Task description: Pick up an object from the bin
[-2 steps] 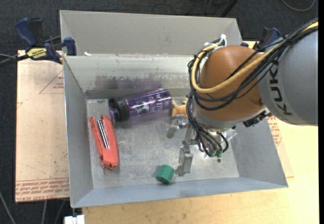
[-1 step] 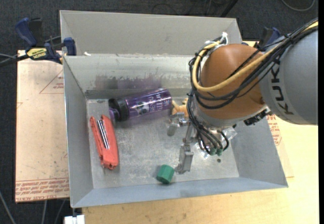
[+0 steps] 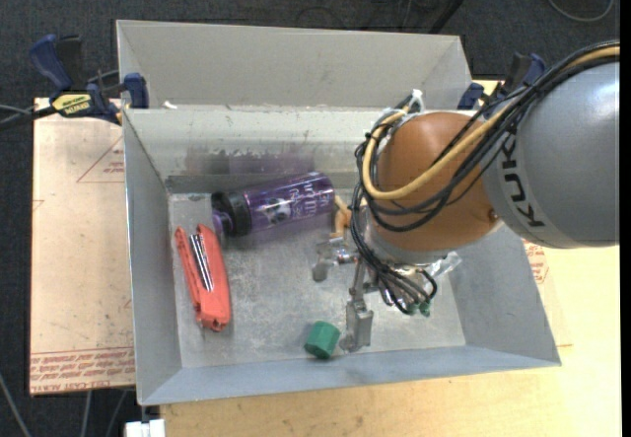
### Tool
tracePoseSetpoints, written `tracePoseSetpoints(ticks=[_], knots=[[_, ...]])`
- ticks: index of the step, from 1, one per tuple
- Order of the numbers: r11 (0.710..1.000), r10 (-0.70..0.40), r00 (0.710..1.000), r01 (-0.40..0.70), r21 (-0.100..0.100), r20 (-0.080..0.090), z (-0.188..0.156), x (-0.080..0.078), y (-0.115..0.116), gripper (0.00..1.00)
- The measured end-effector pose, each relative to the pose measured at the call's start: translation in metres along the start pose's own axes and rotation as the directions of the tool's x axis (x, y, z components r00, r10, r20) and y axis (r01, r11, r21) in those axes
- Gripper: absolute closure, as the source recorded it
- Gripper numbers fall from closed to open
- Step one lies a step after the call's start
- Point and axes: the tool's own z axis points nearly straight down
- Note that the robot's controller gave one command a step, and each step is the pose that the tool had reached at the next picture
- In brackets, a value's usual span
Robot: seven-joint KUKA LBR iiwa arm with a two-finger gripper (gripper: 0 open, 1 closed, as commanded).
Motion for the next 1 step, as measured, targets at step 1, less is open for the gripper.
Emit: tracePoseSetpoints(ticks=[1], knots=[[0.913,-0.408,0.913,0.408,0.000,0.000,0.0153,-0.0022,-0.0055,0.00]])
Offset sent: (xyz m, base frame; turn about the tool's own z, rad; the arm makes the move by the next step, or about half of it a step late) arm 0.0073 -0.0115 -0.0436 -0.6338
